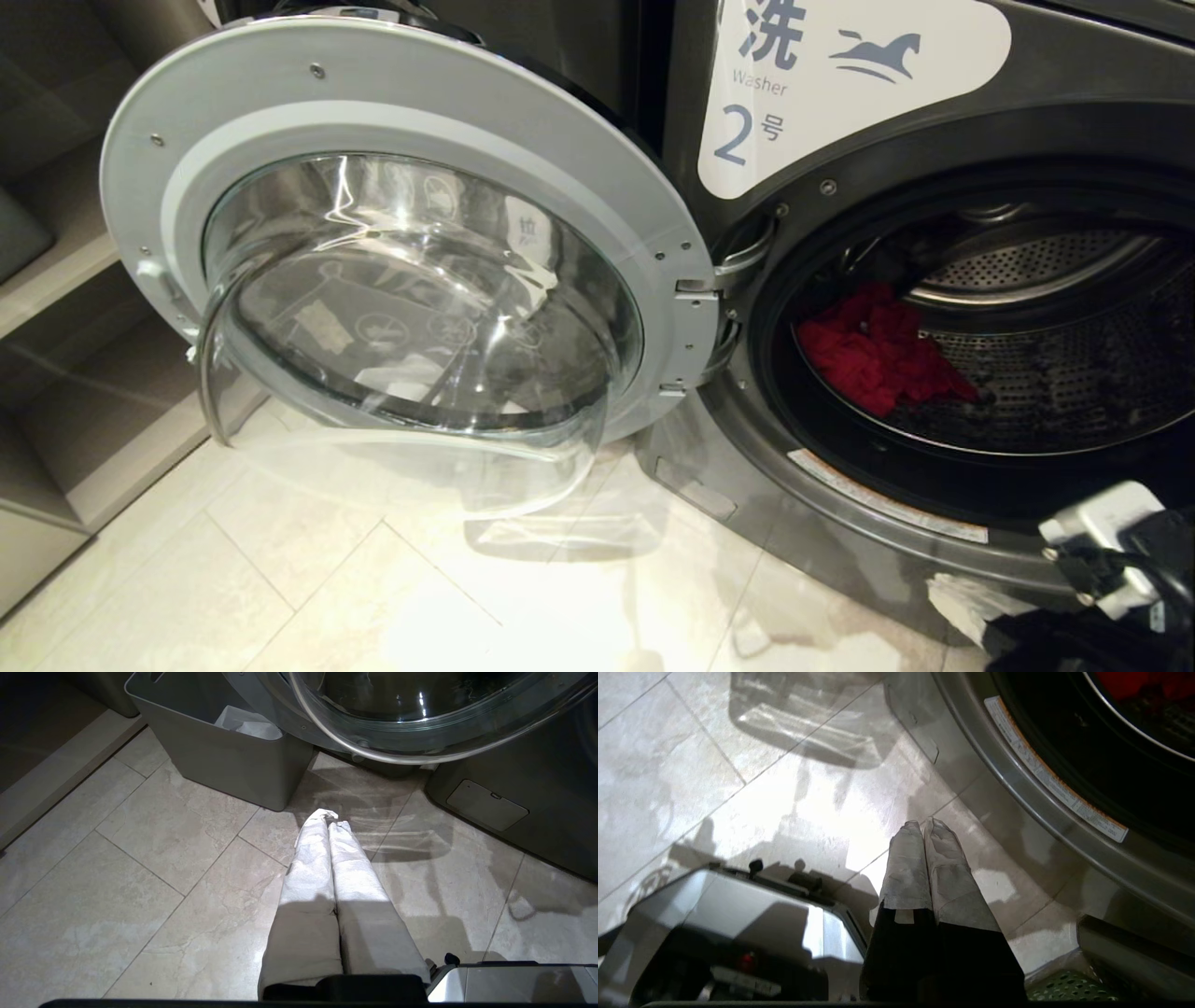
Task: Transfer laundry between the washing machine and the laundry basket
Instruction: Pick a cloth and place it into the basket
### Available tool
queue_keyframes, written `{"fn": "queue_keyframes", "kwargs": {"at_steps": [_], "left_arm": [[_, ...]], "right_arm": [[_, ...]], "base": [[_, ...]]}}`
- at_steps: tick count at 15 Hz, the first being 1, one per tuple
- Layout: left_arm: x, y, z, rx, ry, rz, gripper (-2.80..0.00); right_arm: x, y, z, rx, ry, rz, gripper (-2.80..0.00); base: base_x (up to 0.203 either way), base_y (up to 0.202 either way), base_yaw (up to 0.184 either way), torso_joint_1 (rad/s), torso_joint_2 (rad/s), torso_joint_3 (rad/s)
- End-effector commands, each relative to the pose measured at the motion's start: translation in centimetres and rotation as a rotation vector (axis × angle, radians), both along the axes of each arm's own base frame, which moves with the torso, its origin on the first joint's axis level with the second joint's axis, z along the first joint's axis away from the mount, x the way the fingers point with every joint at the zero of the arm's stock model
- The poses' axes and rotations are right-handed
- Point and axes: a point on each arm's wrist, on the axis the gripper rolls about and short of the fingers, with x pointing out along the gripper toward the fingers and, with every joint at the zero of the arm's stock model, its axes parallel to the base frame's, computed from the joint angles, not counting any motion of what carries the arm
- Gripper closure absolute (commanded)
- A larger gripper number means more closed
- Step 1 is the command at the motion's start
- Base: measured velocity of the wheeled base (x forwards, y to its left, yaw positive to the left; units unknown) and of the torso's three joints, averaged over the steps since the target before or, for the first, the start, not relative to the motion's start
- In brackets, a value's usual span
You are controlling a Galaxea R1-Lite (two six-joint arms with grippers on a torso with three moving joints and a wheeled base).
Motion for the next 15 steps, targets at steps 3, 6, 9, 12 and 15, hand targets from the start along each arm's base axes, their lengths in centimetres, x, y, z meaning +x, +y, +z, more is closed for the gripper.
{"fn": "queue_keyframes", "kwargs": {"at_steps": [3,6,9,12,15], "left_arm": [[0.0,0.0,0.0,0.0,-0.001,0.001,0.0],[0.0,0.0,0.0,0.0,-0.001,0.001,0.0],[0.0,0.0,0.0,0.0,-0.001,0.001,0.0],[0.0,0.0,0.0,0.0,-0.001,0.001,0.0],[0.0,0.0,0.0,0.0,-0.001,0.001,0.0]], "right_arm": [[4.2,4.5,-2.0,-0.051,-0.05,-0.158,0.0],[8.6,3.6,-1.8,-0.041,-0.078,-0.359,0.0],[11.2,2.7,-2.3,-0.039,-0.084,-0.46,0.0],[13.7,1.5,-3.1,-0.018,-0.105,-0.555,0.0],[17.1,0.0,-4.1,0.006,-0.122,-0.652,0.0]], "base": [[0.0,0.0,0.0,0.0,0.0,0.0],[0.0,0.0,0.0,0.0,0.0,0.0],[0.0,0.0,0.0,0.0,0.0,0.0],[0.0,0.0,0.0,0.0,0.0,0.0],[0.0,0.0,0.0,0.0,0.0,0.0]]}}
